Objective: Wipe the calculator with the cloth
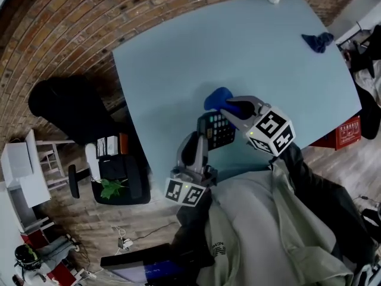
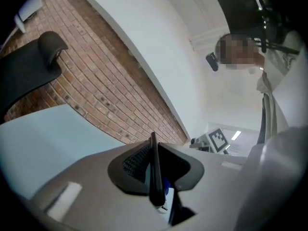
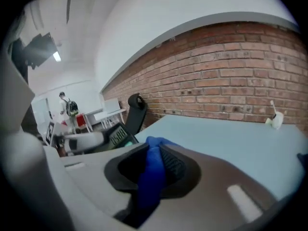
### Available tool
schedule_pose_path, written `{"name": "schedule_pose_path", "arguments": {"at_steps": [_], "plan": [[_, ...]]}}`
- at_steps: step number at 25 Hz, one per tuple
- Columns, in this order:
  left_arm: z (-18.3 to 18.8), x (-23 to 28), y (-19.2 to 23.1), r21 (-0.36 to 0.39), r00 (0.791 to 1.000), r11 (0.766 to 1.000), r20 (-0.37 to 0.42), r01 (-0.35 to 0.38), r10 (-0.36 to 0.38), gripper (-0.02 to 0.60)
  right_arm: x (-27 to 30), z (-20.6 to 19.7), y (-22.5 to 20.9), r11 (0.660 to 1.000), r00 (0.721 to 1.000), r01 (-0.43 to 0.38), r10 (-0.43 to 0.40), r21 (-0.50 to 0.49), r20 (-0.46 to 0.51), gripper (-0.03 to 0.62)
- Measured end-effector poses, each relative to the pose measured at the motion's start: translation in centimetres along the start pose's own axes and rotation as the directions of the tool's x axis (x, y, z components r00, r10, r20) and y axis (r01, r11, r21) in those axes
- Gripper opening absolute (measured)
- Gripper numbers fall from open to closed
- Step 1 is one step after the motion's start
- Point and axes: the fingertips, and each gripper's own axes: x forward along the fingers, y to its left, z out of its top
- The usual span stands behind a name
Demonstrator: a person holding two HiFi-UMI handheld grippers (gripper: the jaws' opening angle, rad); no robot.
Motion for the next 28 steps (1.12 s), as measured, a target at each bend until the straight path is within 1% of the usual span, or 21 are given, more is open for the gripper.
{"name": "schedule_pose_path", "arguments": {"at_steps": [2,4,5,6,7,8,9,10,12,13,14,15,16,18,19,21,22,23,25,27,28], "plan": [[-0.3,0.5,-0.7,0.021,1.0,1.0,-0.009,0.011,-0.011,0.052,0.2,2.5,2.5,0.994,0.994,-0.097,0.094,0.044,0.064,0.064],[-0.2,0.5,-0.4,-0.023,1.0,1.0,0.011,-0.004,0.005,0.048,0.5,5.0,5.0,0.985,0.979,-0.169,0.166,0.021,0.115,0.064],[0.1,0.3,-0.1,-0.054,0.999,0.998,0.03,-0.016,0.018,0.046,0.8,5.5,5.6,0.984,0.977,-0.18,0.179,-0.008,0.118,0.064],[0.6,0.0,0.3,-0.072,0.998,0.997,0.045,-0.031,0.034,0.046,1.0,5.4,5.7,0.984,0.979,-0.174,0.177,-0.036,0.105,0.064],[1.0,-0.3,0.5,-0.073,0.997,0.996,0.054,-0.047,0.052,0.046,1.2,4.7,5.3,0.986,0.983,-0.161,0.164,-0.049,0.083,0.064],[1.4,-0.6,0.7,-0.064,0.996,0.996,0.058,-0.065,0.068,0.046,1.2,3.7,4.5,0.989,0.987,-0.145,0.147,-0.042,0.061,0.064],[1.8,-1.0,1.0,-0.058,0.994,0.995,0.064,-0.081,0.084,0.046,1.0,2.6,3.4,0.992,0.991,-0.127,0.127,-0.013,0.045,0.064],[2.2,-1.5,1.5,-0.067,0.992,0.993,0.075,-0.097,0.102,0.046,0.6,1.6,2.3,0.994,0.994,-0.106,0.105,0.027,0.036,0.064],[2.8,-2.4,2.8,-0.134,0.982,0.982,0.116,-0.13,0.146,0.046,-0.4,0.4,0.4,0.996,0.998,-0.048,0.046,0.078,0.033,0.064],[3.1,-2.8,3.4,-0.178,0.975,0.974,0.143,-0.143,0.17,0.046,-1.0,0.2,0.2,0.998,0.999,-0.021,0.018,0.067,0.041,0.064],[3.3,-3.1,3.9,-0.218,0.967,0.964,0.17,-0.152,0.191,0.046,-1.5,0.5,0.7,1.0,0.998,-0.006,0.004,0.029,0.055,0.064],[3.5,-3.2,4.2,-0.25,0.96,0.956,0.191,-0.155,0.206,0.046,-1.8,0.8,1.9,0.999,0.998,-0.006,0.008,-0.033,0.066,0.064],[3.7,-3.1,4.2,-0.272,0.955,0.95,0.206,-0.155,0.215,0.046,-1.8,1.1,3.8,0.994,0.997,-0.025,0.032,-0.109,0.064,0.064],[3.8,-2.3,3.8,-0.297,0.953,0.944,0.215,-0.145,0.214,0.046,-1.3,0.7,8.6,0.96,0.993,-0.115,0.121,-0.255,0.005,0.064],[3.8,-1.9,3.6,-0.3,0.955,0.944,0.211,-0.139,0.208,0.046,-1.0,-0.1,10.9,0.938,0.984,-0.177,0.175,-0.299,-0.034,0.064],[3.6,-1.4,3.1,-0.308,0.961,0.942,0.196,-0.131,0.197,0.048,-0.8,-1.8,14.1,0.903,0.959,-0.283,0.264,-0.324,-0.101,0.064],[3.5,-1.4,3.1,-0.32,0.962,0.939,0.191,-0.125,0.193,0.048,-0.9,-2.4,14.6,0.897,0.951,-0.308,0.284,-0.318,-0.121,0.061],[3.6,-1.5,3.1,-0.336,0.963,0.934,0.191,-0.119,0.191,0.048,-1.2,-2.8,14.4,0.898,0.949,-0.313,0.286,-0.309,-0.131,0.061],[4.0,-1.9,3.4,-0.378,0.959,0.921,0.213,-0.097,0.189,0.051,-1.9,-3.1,12.4,0.913,0.958,-0.282,0.255,-0.294,-0.129,0.061],[4.5,-2.3,3.8,-0.446,0.95,0.892,0.244,-0.069,0.196,0.054,-2.9,-2.7,9.7,0.928,0.977,-0.209,0.184,-0.308,-0.108,0.061],[4.7,-2.4,4.0,-0.475,0.946,0.878,0.256,-0.057,0.2,0.054,-3.5,-2.4,8.6,0.929,0.984,-0.172,0.147,-0.328,-0.101,0.061]]}}
